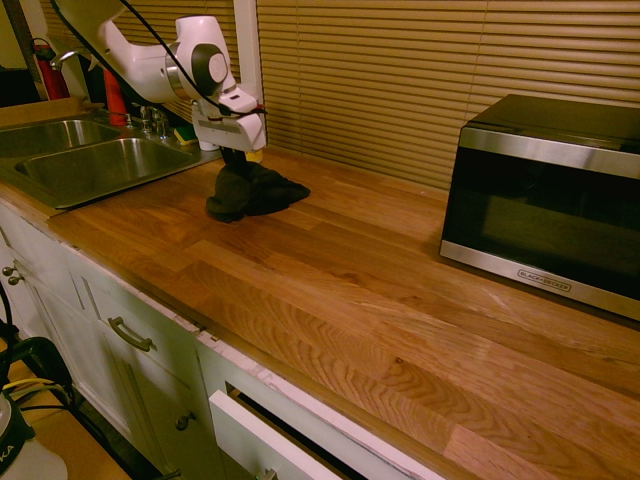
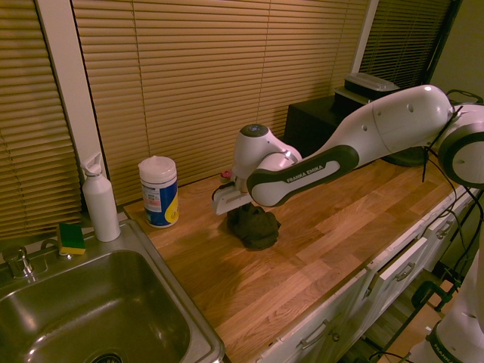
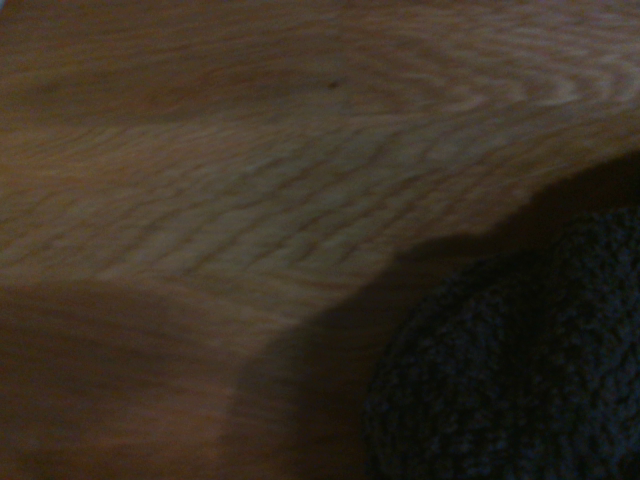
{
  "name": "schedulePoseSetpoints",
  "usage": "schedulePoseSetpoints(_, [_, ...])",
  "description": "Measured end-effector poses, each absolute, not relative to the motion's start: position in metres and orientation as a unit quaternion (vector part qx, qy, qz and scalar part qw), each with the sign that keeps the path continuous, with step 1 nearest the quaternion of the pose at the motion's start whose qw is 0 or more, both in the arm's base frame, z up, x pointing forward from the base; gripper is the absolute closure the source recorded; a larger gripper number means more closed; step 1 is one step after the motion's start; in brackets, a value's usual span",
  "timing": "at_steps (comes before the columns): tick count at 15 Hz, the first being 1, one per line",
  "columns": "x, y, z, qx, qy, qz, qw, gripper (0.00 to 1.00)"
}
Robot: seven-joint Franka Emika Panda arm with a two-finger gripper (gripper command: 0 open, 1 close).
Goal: Clear the spill
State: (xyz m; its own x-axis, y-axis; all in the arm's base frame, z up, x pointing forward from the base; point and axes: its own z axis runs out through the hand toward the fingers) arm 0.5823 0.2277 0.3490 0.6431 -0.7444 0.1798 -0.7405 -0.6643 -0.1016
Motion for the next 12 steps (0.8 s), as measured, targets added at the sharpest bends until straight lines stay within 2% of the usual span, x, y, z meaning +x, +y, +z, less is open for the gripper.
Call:
schedulePoseSetpoints(9, [0.539, 0.342, 0.351, -0.920, 0.381, -0.089, 0.011, 1.00])
schedulePoseSetpoints(10, [0.542, 0.352, 0.349, -0.921, 0.380, -0.089, 0.007, 0.00])
schedulePoseSetpoints(12, [0.547, 0.366, 0.346, -0.922, 0.378, -0.086, 0.000, 0.00])
